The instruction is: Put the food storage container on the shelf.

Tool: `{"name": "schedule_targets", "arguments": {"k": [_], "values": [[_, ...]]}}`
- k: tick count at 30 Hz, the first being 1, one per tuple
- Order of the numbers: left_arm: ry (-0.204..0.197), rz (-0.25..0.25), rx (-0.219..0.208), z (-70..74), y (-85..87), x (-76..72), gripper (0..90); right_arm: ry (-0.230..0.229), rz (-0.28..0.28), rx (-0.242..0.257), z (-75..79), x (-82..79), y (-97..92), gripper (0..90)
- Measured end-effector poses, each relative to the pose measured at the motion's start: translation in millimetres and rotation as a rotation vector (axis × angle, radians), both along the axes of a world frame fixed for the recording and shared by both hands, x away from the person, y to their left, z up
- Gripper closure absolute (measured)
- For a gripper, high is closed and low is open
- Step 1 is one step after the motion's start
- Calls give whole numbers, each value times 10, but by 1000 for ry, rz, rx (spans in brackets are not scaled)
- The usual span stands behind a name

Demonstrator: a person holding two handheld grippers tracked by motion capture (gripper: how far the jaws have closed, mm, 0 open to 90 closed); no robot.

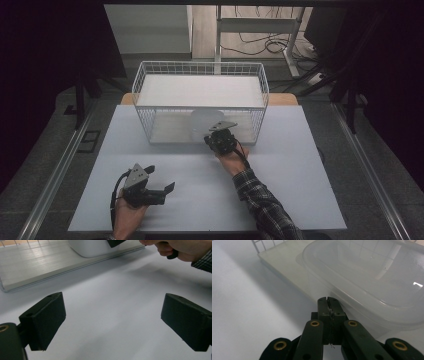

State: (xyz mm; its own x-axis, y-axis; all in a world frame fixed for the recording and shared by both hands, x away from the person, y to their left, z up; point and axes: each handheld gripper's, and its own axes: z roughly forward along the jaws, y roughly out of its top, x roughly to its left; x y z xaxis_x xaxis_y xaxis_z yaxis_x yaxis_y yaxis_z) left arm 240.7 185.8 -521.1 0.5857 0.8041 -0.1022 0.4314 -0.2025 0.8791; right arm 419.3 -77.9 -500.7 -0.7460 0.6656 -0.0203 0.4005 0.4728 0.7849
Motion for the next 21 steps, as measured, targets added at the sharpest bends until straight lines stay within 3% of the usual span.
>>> {"name": "schedule_targets", "arguments": {"k": [21], "values": [[1,-6,-9,2,6,0,62,1,-28,-10,1,163,3,865]]}}
